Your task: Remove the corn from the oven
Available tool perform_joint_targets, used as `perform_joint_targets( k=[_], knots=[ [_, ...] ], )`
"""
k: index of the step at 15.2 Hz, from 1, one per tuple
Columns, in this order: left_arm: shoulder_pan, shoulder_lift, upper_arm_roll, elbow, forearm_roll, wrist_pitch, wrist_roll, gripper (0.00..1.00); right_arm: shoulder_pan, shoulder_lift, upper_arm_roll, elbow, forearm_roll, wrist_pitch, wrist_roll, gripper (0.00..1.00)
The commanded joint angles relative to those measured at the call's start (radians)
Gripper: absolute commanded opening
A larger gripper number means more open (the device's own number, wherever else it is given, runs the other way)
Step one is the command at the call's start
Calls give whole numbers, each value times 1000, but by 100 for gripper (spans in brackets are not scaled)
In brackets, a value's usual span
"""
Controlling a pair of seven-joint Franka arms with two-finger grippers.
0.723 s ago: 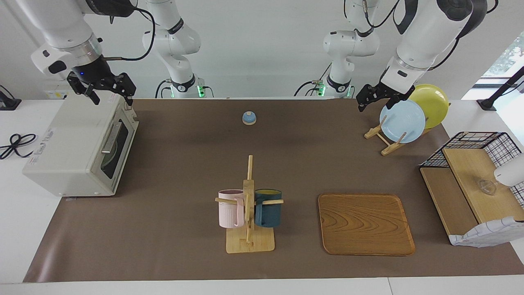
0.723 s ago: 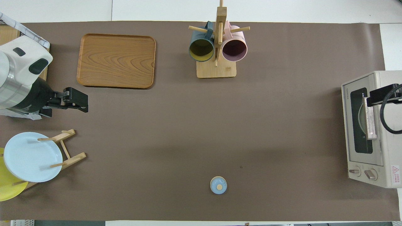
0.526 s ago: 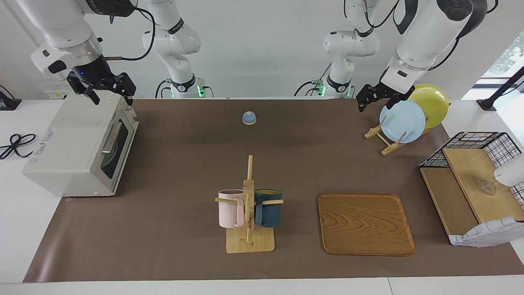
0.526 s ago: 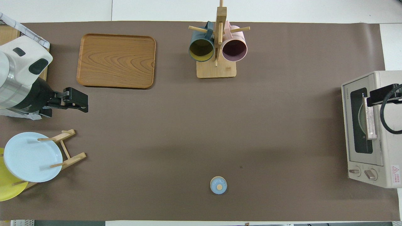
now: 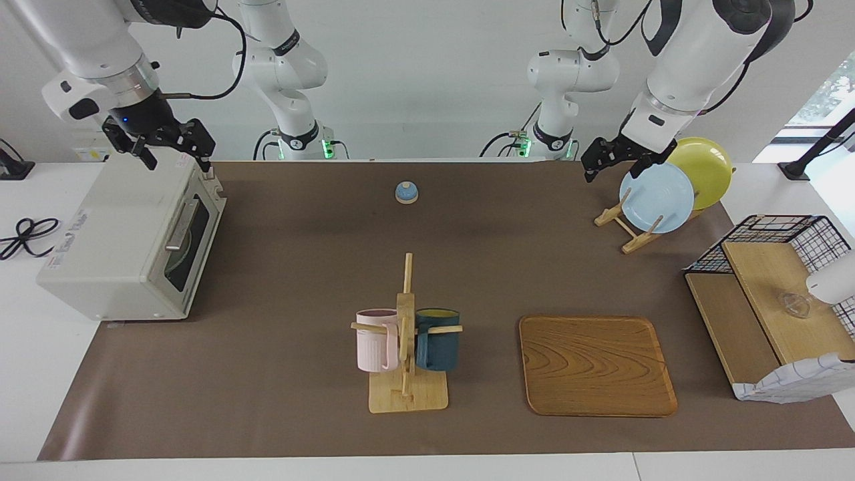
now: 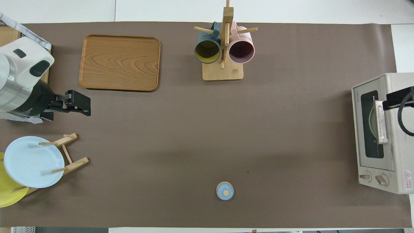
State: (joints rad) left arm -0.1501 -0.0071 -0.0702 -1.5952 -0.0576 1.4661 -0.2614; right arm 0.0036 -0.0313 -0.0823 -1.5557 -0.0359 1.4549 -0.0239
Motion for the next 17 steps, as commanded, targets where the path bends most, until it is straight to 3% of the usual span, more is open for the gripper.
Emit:
perform_joint_targets(
  k=[1, 2, 5, 7, 9, 13, 17],
  knots=[
    [1, -14, 0, -9, 19, 5, 1, 100, -14, -18, 6, -18, 17, -16, -14, 100],
    [1, -14, 0, -9, 19, 3, 1, 100, -11, -18, 6, -26, 17, -7, -40, 99],
    [1, -14, 0, -9, 19, 5, 1, 100, -1, -57, 6, -114, 4, 76, -57, 23],
    [1, -14, 0, -9, 19, 5, 1, 100, -2, -100, 9, -217, -7, 166, -60, 0],
    [1, -14, 0, -9, 19, 3, 1, 100, 4, -139, 13, -315, -12, 234, -51, 0],
    [1, -14, 0, -9, 19, 3, 1, 100, -10, -134, 12, -403, -24, 356, -48, 0],
    [1, -14, 0, -9, 19, 5, 1, 100, 0, -139, 13, -458, -143, 392, 58, 0]
  ],
)
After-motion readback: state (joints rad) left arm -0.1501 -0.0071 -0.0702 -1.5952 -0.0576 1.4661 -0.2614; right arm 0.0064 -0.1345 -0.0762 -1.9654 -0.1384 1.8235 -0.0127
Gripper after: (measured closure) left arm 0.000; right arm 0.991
